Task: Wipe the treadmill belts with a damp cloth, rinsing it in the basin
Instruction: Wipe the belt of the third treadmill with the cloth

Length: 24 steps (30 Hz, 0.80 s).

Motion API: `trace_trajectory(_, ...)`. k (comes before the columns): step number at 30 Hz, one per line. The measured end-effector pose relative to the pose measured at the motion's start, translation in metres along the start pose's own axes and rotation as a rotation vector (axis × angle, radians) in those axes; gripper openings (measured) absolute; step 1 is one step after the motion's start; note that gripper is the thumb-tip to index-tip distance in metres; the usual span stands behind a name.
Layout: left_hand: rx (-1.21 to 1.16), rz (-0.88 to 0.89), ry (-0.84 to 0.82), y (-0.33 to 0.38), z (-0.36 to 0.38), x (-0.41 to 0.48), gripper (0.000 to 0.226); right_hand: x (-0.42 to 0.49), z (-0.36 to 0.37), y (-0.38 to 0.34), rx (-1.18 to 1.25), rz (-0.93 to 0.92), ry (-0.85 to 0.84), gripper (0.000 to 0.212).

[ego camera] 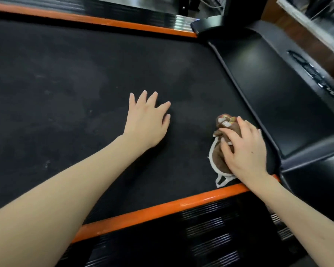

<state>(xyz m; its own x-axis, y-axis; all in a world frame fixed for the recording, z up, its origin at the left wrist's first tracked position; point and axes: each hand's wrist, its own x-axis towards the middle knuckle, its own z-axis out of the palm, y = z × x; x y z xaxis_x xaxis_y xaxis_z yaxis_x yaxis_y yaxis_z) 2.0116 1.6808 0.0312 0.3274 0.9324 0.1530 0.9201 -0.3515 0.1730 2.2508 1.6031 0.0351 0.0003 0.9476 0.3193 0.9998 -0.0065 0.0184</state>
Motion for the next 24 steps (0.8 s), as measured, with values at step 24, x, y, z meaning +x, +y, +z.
trace_trajectory(24,0.114,-0.102,-0.084,-0.004,0.041,0.079,0.059,0.131,0.062,0.036,0.14,0.039,-0.133,0.038)
